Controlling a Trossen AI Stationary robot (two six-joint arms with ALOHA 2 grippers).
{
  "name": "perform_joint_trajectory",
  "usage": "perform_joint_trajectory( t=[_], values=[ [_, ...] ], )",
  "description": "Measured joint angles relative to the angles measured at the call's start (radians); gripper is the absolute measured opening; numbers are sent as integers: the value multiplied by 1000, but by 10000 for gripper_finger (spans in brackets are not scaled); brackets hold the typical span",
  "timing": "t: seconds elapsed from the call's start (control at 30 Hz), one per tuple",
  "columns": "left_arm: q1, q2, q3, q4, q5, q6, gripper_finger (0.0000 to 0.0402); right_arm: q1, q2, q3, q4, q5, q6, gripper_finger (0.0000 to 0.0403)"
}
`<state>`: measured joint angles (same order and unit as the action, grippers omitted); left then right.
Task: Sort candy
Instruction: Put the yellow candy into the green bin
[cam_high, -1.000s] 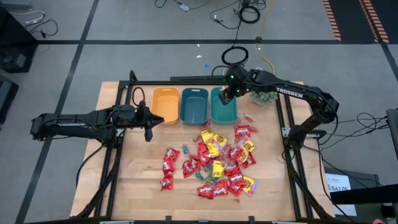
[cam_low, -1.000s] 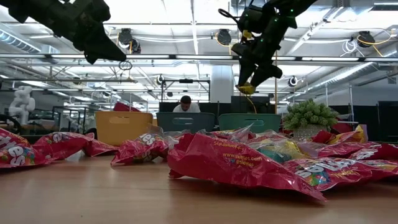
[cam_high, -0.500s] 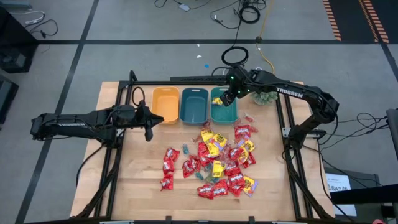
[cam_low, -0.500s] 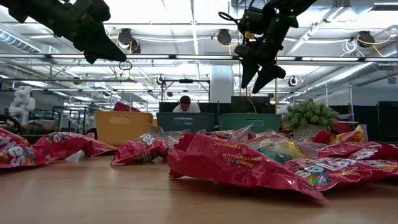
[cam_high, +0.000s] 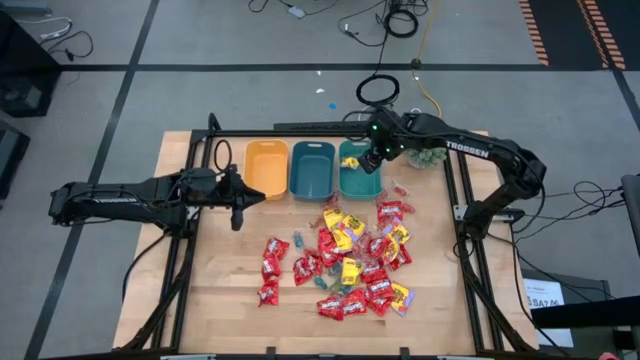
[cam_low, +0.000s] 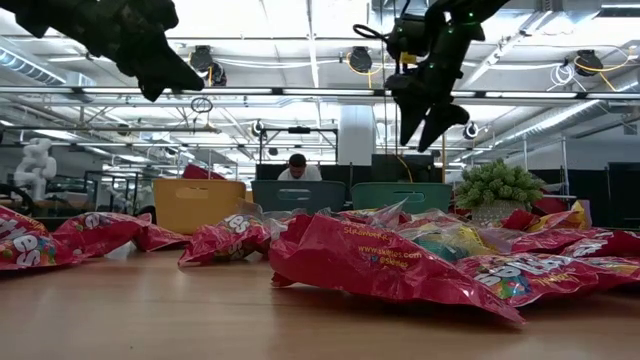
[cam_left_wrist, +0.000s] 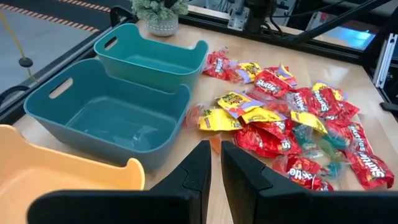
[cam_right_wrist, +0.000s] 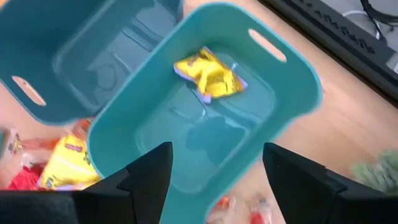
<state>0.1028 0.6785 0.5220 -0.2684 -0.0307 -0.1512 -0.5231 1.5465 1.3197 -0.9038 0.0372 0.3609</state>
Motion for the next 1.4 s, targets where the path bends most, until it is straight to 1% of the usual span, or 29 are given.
perform_joint_trajectory(
  t=[0.1, 0.2, 0.27, 0.37, 0.47, 0.7, 0.87, 0.97, 1.03, 1.13, 1.2, 1.4],
  values=[
    [0, 0, 0, 0, 0, 0, 48, 3, -35, 0, -59, 39, 20, 242],
    [0, 0, 0, -1, 0, 0, 48, 27, -82, 0, -111, 50, 23, 242],
    [0, 0, 0, -2, 0, 0, 48, 55, -119, 0, -148, 77, 39, 242],
    [0, 0, 0, -2, 0, 0, 48, 107, -182, -2, -245, 143, 102, 242],
    [0, 0, 0, -2, 0, 0, 48, 171, -267, -37, -312, 155, 200, 242],
    [0, 0, 0, -2, -1, 1, 48, 370, -497, -237, -312, 148, 493, 242],
    [0, 0, 0, -2, -38, 2, 48, 480, -591, -448, -213, 147, 682, 242],
    [0, 0, 0, -2, -53, 2, 48, 539, -595, -581, -68, 146, 764, 242],
    [0, 0, 0, -2, -53, 2, 48, 578, -578, -662, 58, 143, 807, 242],
    [0, 0, 0, -2, -53, 2, 48, 627, -533, -748, 229, 141, 861, 242],
    [0, 0, 0, -2, -54, 2, 48, 653, -492, -781, 275, 140, 900, 242],
    [0, 0, 0, -2, -56, 2, 48, 712, -337, -805, 283, 140, 995, 242]
  ],
)
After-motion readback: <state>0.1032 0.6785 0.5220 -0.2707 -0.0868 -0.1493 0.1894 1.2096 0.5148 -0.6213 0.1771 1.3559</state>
